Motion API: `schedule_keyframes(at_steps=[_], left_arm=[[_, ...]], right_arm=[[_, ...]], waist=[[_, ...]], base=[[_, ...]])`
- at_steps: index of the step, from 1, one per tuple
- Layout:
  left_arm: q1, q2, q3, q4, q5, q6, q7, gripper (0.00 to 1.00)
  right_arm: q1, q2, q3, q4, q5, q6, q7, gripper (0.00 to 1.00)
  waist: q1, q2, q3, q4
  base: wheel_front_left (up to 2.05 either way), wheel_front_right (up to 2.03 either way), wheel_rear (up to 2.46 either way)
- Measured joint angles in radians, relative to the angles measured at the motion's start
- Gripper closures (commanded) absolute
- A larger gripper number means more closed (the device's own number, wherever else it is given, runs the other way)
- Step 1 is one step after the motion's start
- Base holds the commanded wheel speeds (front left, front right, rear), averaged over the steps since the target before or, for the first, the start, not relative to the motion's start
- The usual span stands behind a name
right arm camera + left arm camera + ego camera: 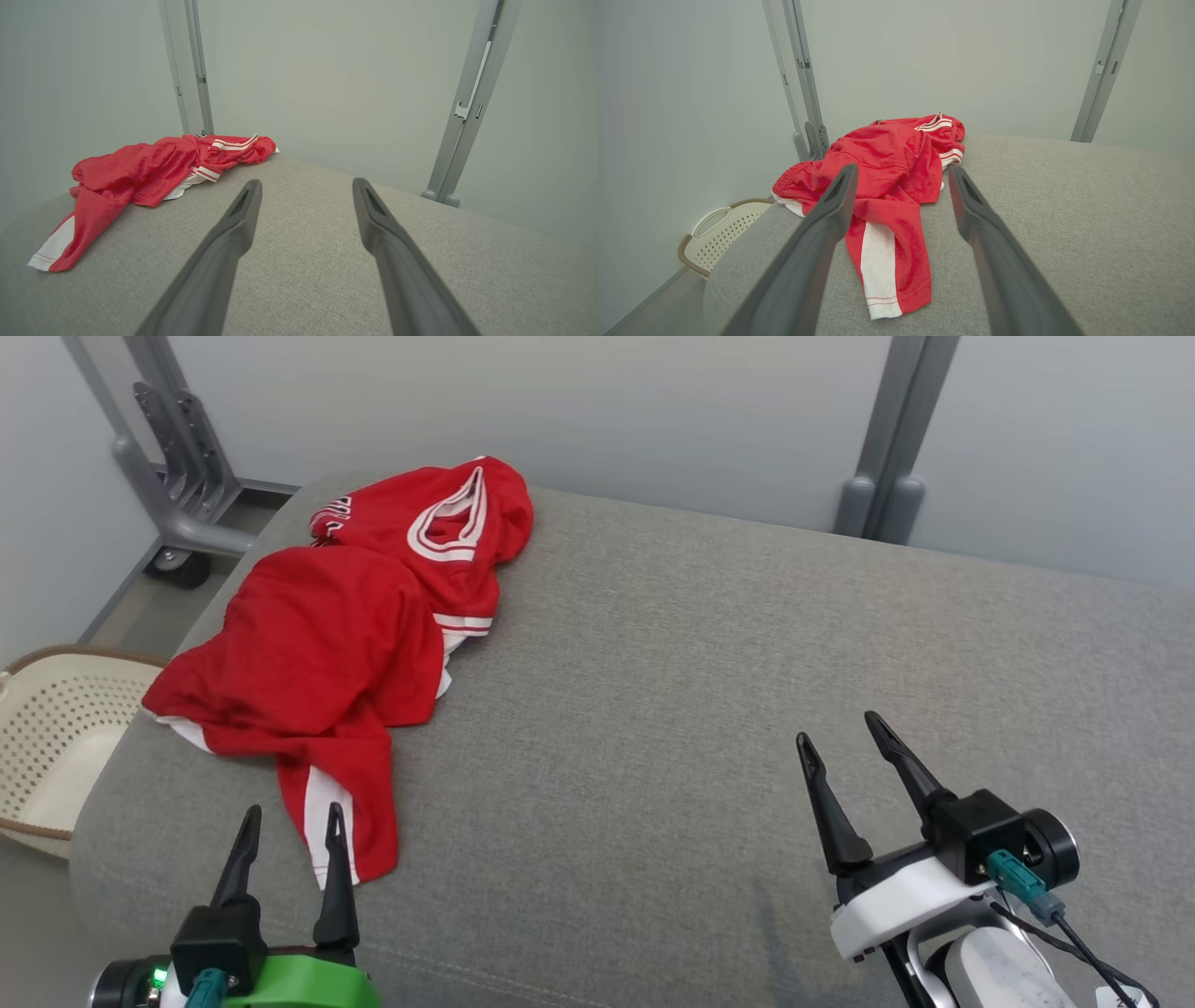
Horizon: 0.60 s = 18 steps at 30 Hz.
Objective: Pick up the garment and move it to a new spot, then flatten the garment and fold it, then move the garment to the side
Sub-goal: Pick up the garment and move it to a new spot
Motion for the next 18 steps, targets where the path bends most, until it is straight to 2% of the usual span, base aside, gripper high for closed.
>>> schedule_keyframes(at_steps=[5, 10, 18], left_arm=[[0.000, -0.001, -0.030, 0.008, 0.000, -0.001, -0.002, 0.00], [0.000, 0.000, 0.008, 0.005, -0.019, -0.001, -0.002, 0.00], [-0.002, -0.001, 0.044, -0.001, -0.045, -0.001, -0.002, 0.00]], right_arm=[[0.000, 0.002, -0.021, -0.002, 0.000, -0.010, 0.000, 0.00], [0.000, 0.009, 0.009, 0.005, 0.000, -0.004, 0.000, 0.00], [-0.002, 0.008, 0.007, 0.009, -0.001, -0.001, 0.000, 0.00]], waist=[[0.0000, 0.0000, -0.006, 0.067], [0.0000, 0.0000, -0.009, 0.120], [0.0000, 0.0000, 0.001, 0.108]], base=[[0.00, 0.00, 0.00], [0.00, 0.00, 0.00], [0.00, 0.00, 0.00]])
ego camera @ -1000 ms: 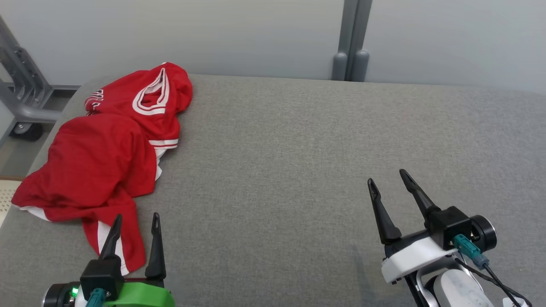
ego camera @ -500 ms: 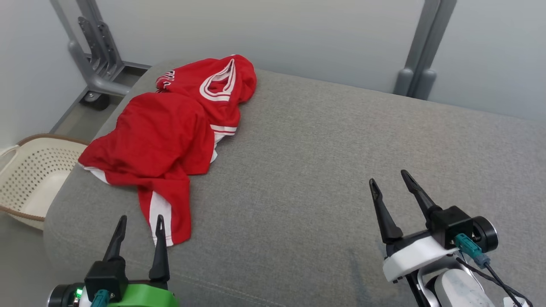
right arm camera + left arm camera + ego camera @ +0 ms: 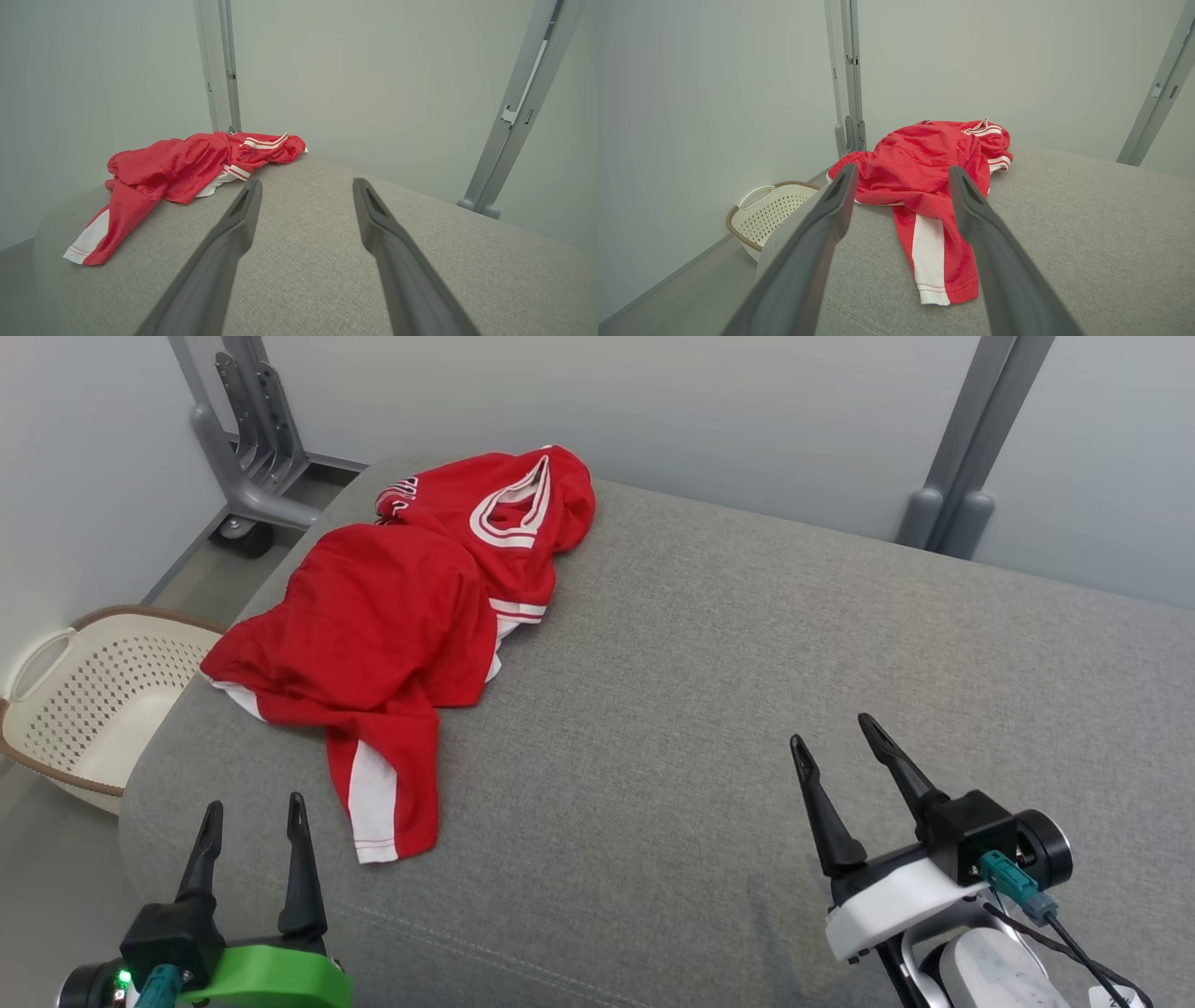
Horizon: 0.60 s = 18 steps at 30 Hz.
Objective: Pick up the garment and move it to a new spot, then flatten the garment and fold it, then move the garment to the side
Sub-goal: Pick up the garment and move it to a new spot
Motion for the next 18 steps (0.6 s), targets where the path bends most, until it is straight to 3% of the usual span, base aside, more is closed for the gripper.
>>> schedule_keyframes(at_steps=[11, 18], left_arm=[[-0.176, 0.004, 0.043, -0.002, -0.101, -0.036, 0.042, 0.00], [-0.325, 0.065, 0.108, 0.016, -0.158, -0.045, 0.150, 0.00]], right_arm=[[-0.052, -0.037, -0.025, -0.021, -0.019, 0.000, -0.002, 0.00], [-0.111, -0.057, -0.021, -0.047, -0.033, 0.012, -0.002, 0.00]], waist=[[0.0000, 0.0000, 0.053, -0.037], [0.0000, 0.0000, 0.101, -0.056]], base=[[0.00, 0.00, 0.00], [0.00, 0.00, 0.00]])
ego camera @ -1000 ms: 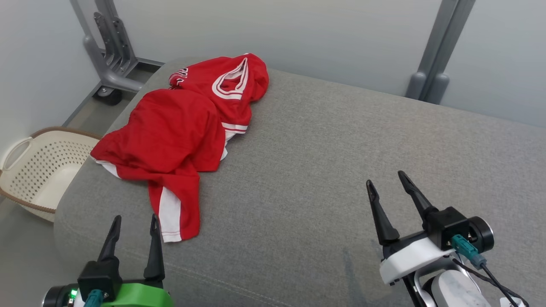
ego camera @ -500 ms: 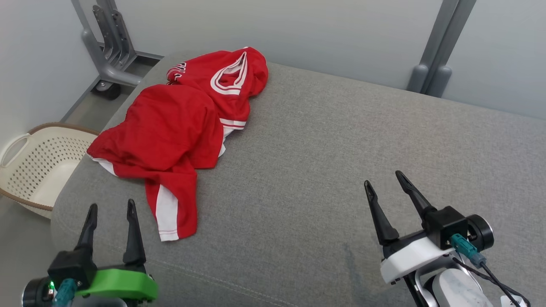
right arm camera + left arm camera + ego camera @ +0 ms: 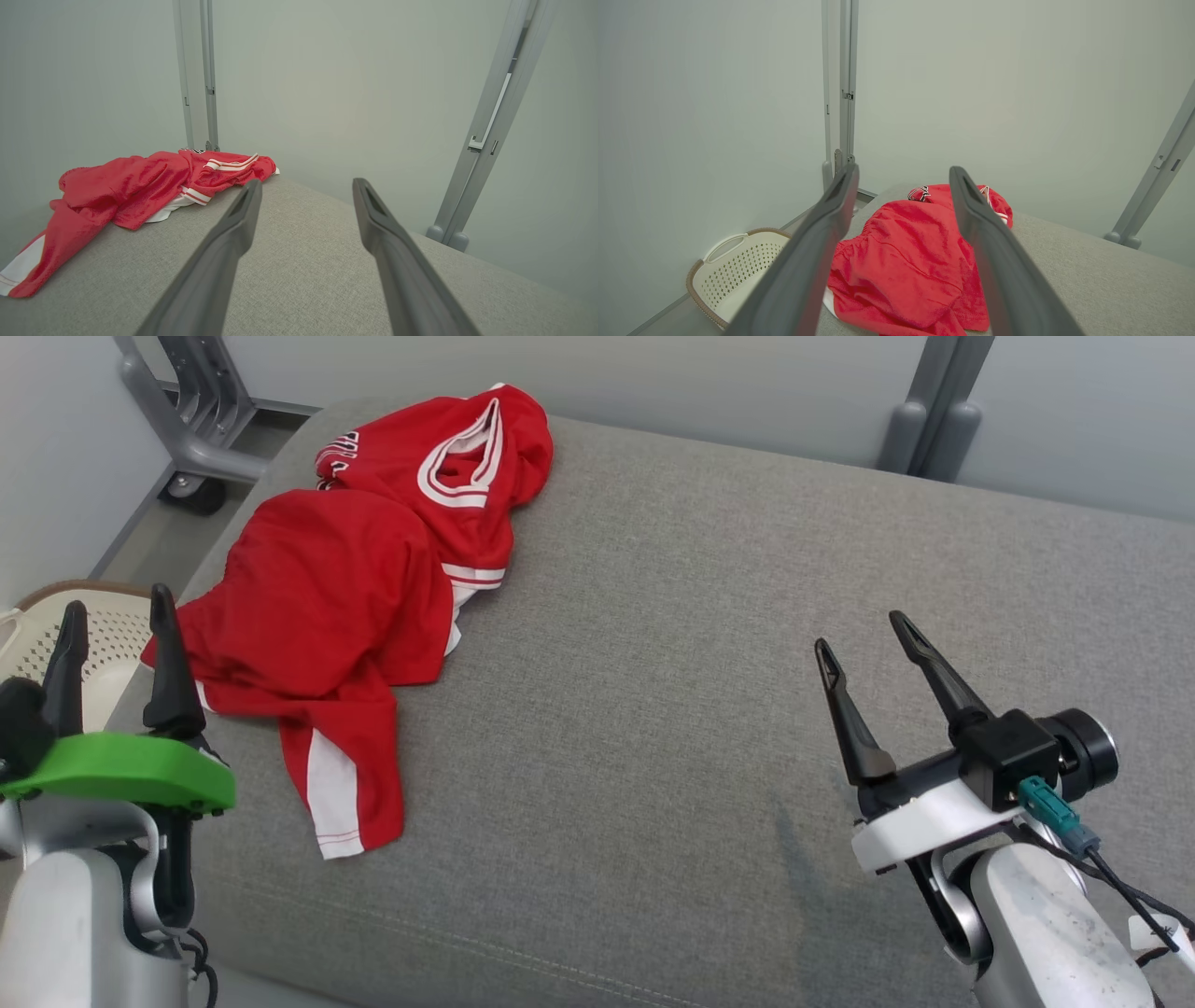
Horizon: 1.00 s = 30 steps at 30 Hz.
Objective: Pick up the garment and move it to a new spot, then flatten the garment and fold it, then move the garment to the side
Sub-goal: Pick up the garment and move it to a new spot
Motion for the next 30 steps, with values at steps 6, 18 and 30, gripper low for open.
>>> schedule_keyframes(at_steps=[6, 18, 30], left_arm=[[-0.107, 0.058, 0.057, 0.109, -0.042, -0.005, 0.128, 0.00], [-0.219, 0.082, 0.113, 0.259, -0.088, 0.012, 0.226, 0.00], [-0.312, 0.089, 0.124, 0.386, -0.111, 0.038, 0.292, 0.00]], right_arm=[[-0.068, -0.019, 0.015, -0.029, -0.037, 0.016, 0.000, 0.00], [-0.144, -0.057, 0.029, -0.089, -0.065, 0.042, 0.000, 0.00], [-0.184, -0.099, 0.020, -0.142, -0.092, 0.051, 0.011, 0.00]], waist=[[0.0000, 0.0000, 0.072, -0.030], [0.0000, 0.0000, 0.211, -0.094], [0.0000, 0.0000, 0.328, -0.139]], base=[[0.00, 0.00, 0.00], [0.00, 0.00, 0.00], [0.00, 0.00, 0.00]])
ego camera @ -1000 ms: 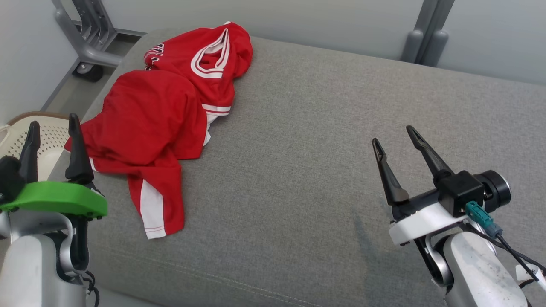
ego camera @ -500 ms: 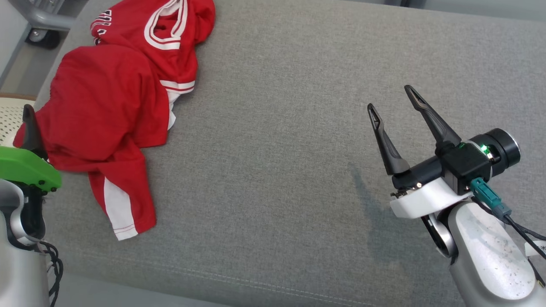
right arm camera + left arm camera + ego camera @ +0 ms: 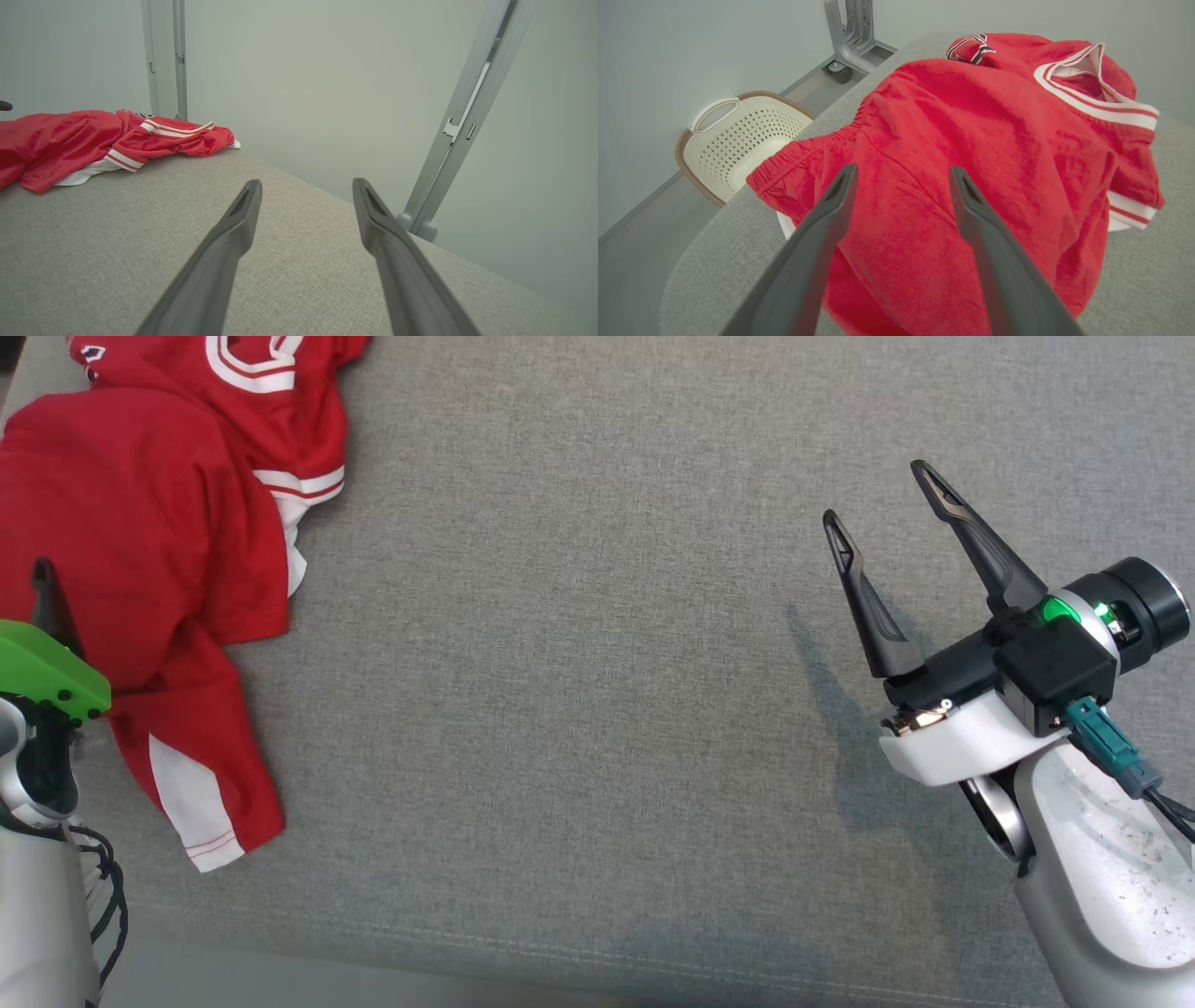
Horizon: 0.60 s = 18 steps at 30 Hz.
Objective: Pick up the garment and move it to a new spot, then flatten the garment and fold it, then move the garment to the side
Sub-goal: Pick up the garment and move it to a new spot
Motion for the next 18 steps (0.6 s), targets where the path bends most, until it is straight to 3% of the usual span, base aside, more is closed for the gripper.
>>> schedule_keyframes(at_steps=[15, 16, 17, 18], left_arm=[[-0.032, -0.029, 0.014, 0.141, -0.002, 0.009, 0.038, 0.00], [-0.042, -0.029, 0.019, 0.155, -0.002, 0.010, 0.033, 0.15], [-0.048, -0.029, 0.021, 0.157, -0.002, 0.012, 0.024, 0.42], [-0.054, -0.029, 0.022, 0.158, -0.002, 0.013, 0.014, 0.78]], right_arm=[[-0.014, -0.005, -0.001, -0.001, -0.004, 0.003, 0.007, 0.00], [-0.014, -0.006, -0.002, -0.001, -0.004, 0.003, 0.007, 0.00], [-0.014, -0.006, -0.002, -0.001, -0.004, 0.003, 0.007, 0.00], [-0.014, -0.006, -0.002, -0.001, -0.003, 0.004, 0.007, 0.00]], waist=[[0.0000, 0.0000, 0.048, -0.007], [0.0000, 0.0000, 0.048, -0.007], [0.0000, 0.0000, 0.048, -0.008], [0.0000, 0.0000, 0.048, -0.008]], base=[[0.00, 0.00, 0.00], [0.00, 0.00, 0.00], [0.00, 0.00, 0.00], [0.00, 0.00, 0.00]])
